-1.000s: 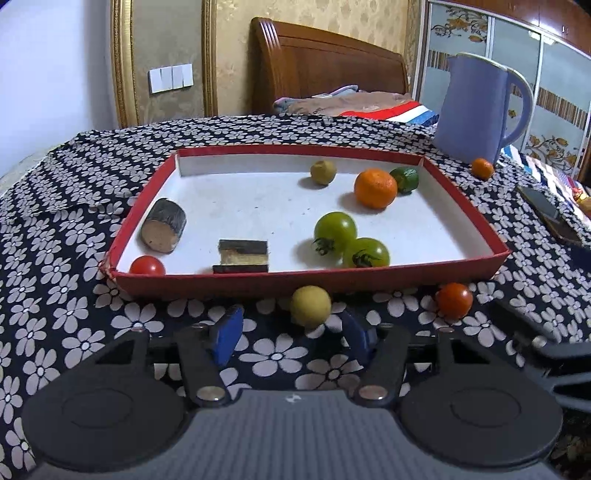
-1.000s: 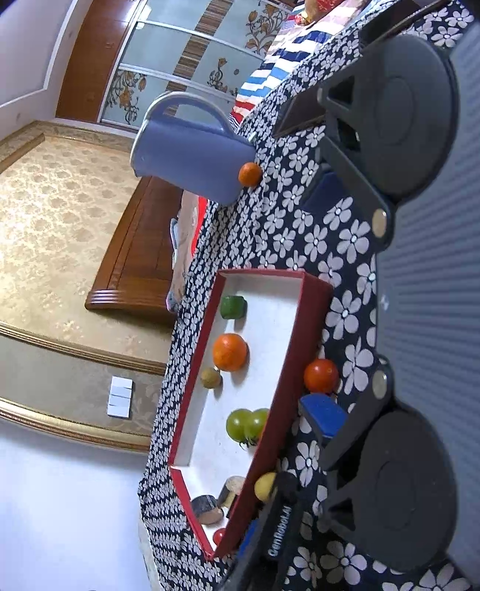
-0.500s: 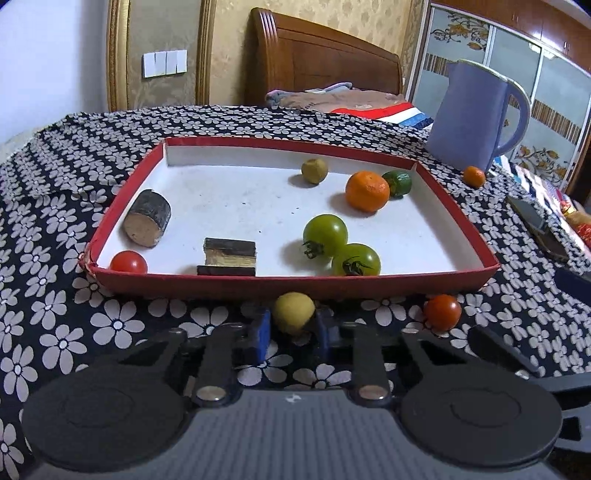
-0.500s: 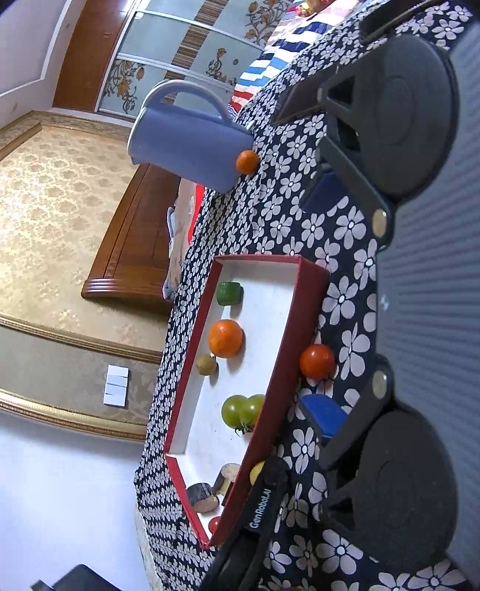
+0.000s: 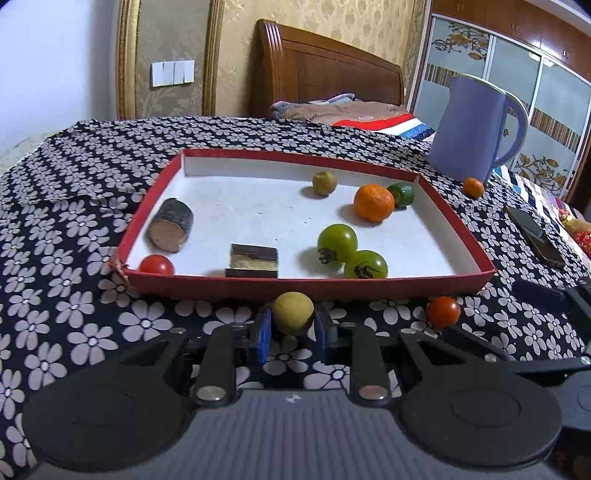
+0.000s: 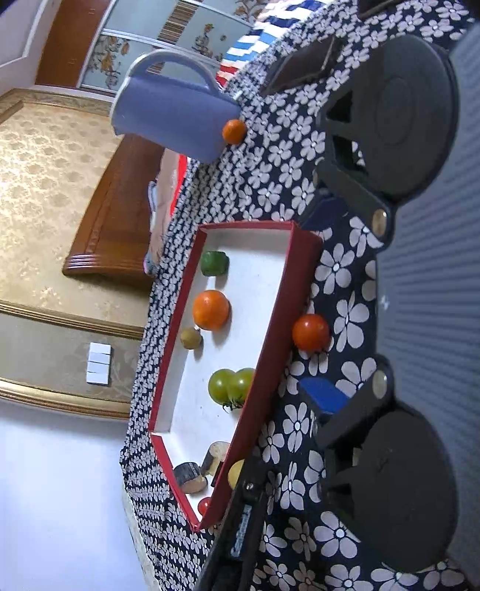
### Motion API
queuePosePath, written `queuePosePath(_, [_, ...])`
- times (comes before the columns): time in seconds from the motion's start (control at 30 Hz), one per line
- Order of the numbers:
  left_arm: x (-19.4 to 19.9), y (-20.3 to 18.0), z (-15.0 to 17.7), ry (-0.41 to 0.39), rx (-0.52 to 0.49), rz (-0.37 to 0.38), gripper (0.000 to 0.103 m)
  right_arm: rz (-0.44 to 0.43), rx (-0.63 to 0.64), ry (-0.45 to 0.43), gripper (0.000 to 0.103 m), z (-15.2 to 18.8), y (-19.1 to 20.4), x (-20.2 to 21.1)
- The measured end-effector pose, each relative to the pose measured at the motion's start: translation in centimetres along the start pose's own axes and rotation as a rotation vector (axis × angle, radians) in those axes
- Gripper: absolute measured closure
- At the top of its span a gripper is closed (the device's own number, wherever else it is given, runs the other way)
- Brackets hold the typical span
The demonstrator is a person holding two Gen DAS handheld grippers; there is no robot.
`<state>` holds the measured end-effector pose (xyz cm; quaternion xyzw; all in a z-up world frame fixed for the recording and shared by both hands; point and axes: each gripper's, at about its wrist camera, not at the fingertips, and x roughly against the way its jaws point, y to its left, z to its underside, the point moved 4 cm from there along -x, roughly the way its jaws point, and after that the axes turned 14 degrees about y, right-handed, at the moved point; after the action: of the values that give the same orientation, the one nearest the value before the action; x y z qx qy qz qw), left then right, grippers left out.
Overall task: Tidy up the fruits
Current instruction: 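Close left tool on the yellow-green fruit while right tool closes on the red cherry tomato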
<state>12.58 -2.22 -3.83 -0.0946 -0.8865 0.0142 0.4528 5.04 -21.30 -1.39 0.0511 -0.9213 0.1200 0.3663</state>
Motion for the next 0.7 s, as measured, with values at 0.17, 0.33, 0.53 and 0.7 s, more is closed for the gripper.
queuePosePath(0.17, [0.5,0.6,0.2,-0.012,0.007,-0.002,0.079,-0.072,-0.043,0.029,0.034,-0.5,-0.1,-0.8])
queuePosePath(0.33, [0.5,1.0,0.3,-0.010,0.013,-0.013,0.079,-0.126,-0.066,0.079,0.045,-1.1,-0.2,-2.3])
queuePosePath(0.53, [0.6,1.2,0.3,-0.011,0.018,-0.014,0.079,-0.141,-0.062,0.107,0.058,-1.6,0.0,-3.3])
queuePosePath(0.7, [0.6,1.2,0.4,-0.007,0.014,-0.019,0.079,-0.148,-0.066,0.129,0.069,-1.7,0.0,-3.8])
